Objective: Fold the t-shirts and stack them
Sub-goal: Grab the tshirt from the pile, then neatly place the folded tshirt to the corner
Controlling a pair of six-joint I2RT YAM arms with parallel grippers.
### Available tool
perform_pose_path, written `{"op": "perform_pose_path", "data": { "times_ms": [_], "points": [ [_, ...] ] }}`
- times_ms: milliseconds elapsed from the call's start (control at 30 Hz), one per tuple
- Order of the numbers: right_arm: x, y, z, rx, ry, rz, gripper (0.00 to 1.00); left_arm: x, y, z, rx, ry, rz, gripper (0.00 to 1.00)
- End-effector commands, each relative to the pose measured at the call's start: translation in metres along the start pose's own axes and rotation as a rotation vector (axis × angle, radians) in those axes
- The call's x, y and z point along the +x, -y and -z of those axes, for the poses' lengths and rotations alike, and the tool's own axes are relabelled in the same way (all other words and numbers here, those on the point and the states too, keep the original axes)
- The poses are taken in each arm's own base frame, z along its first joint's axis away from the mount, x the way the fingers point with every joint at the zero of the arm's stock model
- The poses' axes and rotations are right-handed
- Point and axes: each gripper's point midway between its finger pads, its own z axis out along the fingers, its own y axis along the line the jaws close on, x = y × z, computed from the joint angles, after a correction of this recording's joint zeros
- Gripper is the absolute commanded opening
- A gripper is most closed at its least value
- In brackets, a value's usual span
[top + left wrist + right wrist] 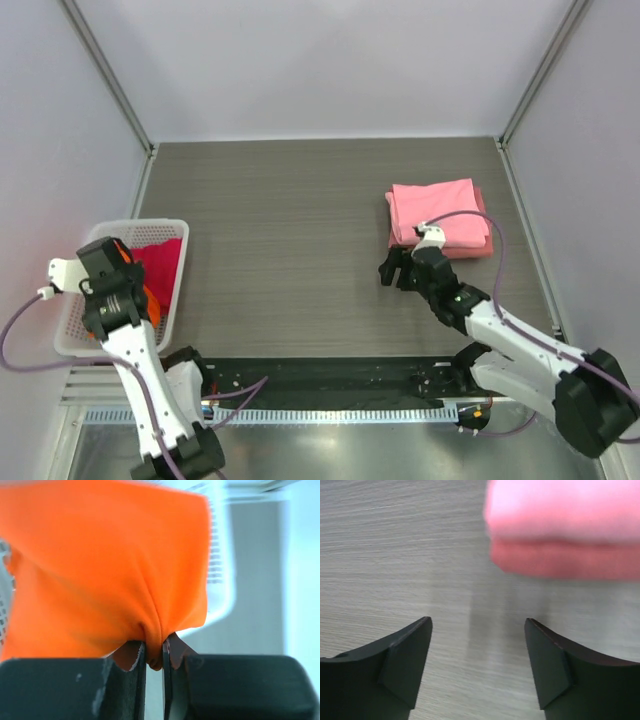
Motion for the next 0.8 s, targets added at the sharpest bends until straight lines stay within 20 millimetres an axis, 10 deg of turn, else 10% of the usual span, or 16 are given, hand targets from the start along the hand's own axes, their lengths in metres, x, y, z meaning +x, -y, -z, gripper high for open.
{"op": "perform_pose_path", "data": {
  "times_ms": [0,333,767],
  "points": [
    [-0.037,-0.034,-0.012,-0.055,0.006,0.05,0.78,-0.028,0.032,0.05,0.2,0.07,0.014,0.09],
    [-0.068,-0.056,-0.067,0.042,-0.07,0.124,0.58,-0.044,0.103,0.152,0.587,-0.018,-0.073,0.0],
    [-0.067,0.019,-0.146,0.475,-0.305,0.2,0.32,-0.068,0.18,0.252,0.984,-0.119,-0.011,0.0]
  ]
}}
